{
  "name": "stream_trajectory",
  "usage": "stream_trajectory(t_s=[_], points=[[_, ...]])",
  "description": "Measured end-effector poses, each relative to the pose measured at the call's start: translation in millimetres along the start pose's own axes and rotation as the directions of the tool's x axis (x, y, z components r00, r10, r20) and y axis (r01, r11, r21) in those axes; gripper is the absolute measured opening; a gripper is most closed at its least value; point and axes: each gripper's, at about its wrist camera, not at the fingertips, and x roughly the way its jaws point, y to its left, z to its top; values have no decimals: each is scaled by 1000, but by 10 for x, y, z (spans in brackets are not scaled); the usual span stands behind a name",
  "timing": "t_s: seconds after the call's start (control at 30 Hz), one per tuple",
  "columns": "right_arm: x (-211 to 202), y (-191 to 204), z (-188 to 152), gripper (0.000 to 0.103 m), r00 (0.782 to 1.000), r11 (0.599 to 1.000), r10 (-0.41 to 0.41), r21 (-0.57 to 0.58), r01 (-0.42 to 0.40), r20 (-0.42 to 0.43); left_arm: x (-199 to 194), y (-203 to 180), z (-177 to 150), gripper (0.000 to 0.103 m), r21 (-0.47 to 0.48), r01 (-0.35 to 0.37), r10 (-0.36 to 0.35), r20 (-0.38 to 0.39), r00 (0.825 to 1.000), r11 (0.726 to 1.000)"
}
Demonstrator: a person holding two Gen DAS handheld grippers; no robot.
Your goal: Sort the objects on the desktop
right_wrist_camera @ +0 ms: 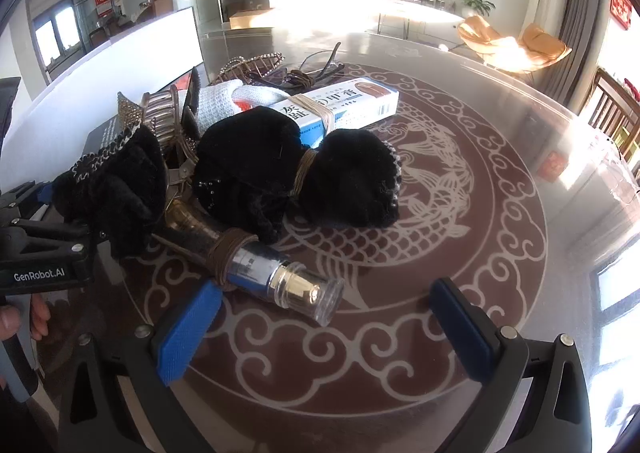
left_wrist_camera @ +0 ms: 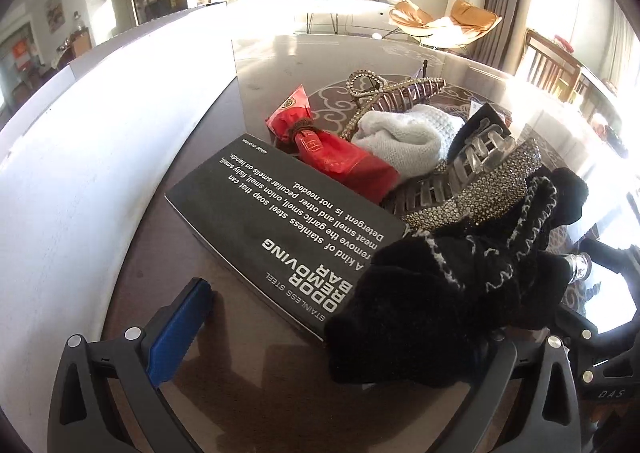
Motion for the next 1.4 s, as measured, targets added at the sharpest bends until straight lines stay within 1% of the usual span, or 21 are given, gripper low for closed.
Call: stream_trajectory(t_s=[1.4], points=[[0,-9,-1,103,1000,1000,0,1,0,1,-25,69,-40,103,-1,1,-1,1,1000,1000]])
